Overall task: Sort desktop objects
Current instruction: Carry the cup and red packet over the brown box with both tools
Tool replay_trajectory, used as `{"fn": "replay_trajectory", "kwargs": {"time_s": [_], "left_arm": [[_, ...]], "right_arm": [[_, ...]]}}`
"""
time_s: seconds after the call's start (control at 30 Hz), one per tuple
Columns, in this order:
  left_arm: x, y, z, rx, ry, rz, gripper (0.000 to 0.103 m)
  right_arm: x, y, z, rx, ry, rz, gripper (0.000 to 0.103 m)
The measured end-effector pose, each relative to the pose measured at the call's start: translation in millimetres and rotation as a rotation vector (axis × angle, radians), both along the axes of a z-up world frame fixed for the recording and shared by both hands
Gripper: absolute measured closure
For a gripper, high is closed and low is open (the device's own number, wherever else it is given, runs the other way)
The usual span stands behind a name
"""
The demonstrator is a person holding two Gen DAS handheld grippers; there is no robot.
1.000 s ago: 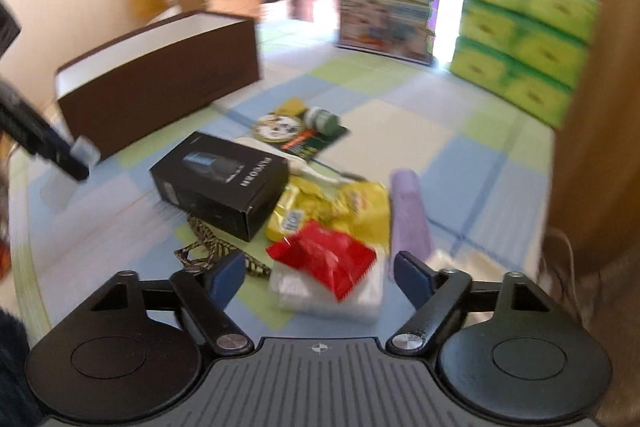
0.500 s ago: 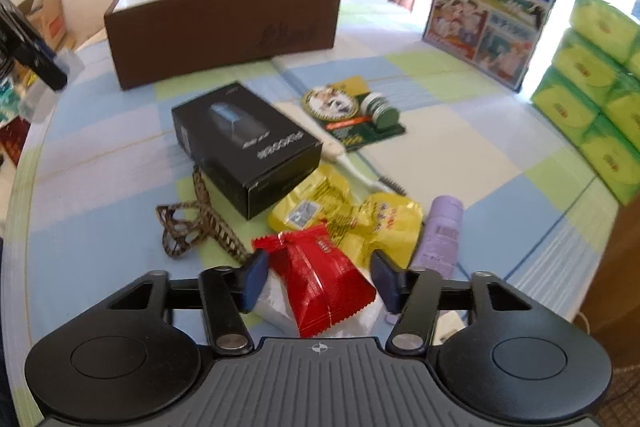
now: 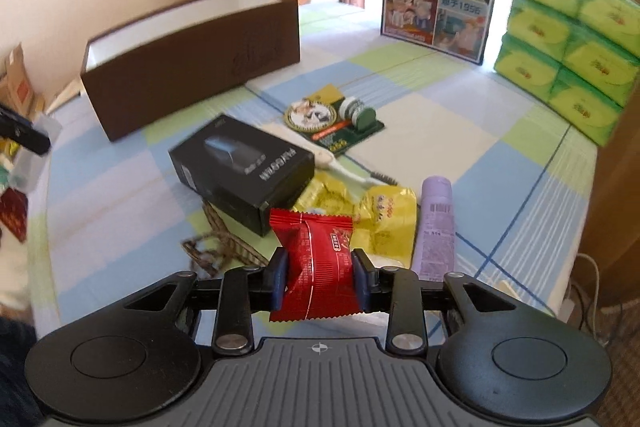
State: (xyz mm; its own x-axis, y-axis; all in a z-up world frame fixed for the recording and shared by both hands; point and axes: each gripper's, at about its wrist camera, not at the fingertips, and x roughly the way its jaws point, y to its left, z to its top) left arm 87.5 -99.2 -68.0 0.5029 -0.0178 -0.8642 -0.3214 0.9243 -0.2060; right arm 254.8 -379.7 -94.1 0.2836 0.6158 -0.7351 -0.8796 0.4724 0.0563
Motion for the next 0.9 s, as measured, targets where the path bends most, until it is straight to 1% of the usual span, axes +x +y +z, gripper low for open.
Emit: {"fn": "replay_trajectory", "kwargs": {"time_s": [0.2,0.4,0.57,0.67,0.9], "left_arm": [[0,1,13,-0.003,-0.045,-0.027,0.058],[-1,13,28,-0.005,-0.1,-0.064,0.058],[0,36,41,-0.002,-0.133,-0.097,0.058],[1,57,52,0.004,-0.158,-0.112,0.058],[13,118,79,0.035,-0.224,-0.137,0.058]], "right_arm": [[-19,9,25,0.046,0.031,-0.032,0.072],[-48,36,45,0.084,0.05,-0.035,0.072],[-66,77,56,0.108,0.061,-0.035,0.072],[-73,107,62,0.123,0.058,-0.032,0.072],[-87,191,78,0.165,0.03,0.02,0.072]]}}
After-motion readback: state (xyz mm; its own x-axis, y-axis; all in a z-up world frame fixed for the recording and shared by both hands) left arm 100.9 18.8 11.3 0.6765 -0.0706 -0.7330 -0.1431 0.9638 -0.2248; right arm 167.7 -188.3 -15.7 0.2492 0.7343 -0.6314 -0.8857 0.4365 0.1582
